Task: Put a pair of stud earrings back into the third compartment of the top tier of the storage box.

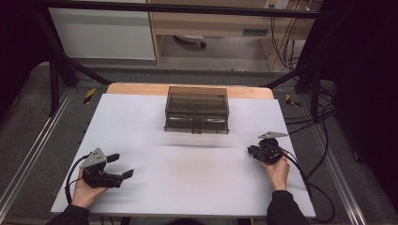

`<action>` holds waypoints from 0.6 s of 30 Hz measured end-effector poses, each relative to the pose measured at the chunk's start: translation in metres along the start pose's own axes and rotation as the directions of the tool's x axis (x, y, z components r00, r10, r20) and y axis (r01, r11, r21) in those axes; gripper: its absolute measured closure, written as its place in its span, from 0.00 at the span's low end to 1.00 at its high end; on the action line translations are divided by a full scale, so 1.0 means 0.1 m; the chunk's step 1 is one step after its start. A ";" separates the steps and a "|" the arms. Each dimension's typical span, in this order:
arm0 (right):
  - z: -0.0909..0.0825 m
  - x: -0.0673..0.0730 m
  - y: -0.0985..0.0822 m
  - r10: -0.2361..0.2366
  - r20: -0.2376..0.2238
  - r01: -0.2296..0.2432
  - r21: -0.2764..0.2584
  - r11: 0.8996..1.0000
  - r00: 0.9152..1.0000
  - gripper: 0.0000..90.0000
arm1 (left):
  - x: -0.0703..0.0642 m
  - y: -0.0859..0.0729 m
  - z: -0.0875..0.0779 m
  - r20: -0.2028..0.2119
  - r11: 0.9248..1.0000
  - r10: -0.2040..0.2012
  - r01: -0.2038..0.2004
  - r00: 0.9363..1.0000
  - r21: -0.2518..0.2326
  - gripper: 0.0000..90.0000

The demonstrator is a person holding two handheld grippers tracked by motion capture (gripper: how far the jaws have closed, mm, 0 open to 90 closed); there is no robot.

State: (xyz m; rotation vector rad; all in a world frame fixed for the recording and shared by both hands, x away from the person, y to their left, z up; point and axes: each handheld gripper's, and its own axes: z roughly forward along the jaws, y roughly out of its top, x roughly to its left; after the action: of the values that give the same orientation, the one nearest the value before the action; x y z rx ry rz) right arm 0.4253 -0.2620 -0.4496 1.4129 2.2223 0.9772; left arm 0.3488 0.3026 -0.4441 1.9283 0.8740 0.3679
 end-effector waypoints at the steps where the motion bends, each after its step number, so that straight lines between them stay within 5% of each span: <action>1: 0.00 0.00 0.00 -0.001 0.000 0.001 0.000 1.000 1.000 0.88 | 0.00 0.00 0.00 0.000 1.000 0.000 0.000 1.000 0.000 0.09; 18: -0.08 0.02 0.02 -0.009 -0.018 0.008 -0.021 1.000 1.000 0.88 | 0.01 0.00 0.00 -0.001 1.000 -0.003 0.003 1.000 0.000 0.09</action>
State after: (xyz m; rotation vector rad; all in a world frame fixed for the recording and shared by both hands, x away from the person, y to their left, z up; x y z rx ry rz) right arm 0.4209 -0.2631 -0.4424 1.3898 2.2223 1.0122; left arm 0.3494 0.3028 -0.4440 1.9270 0.8778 0.3669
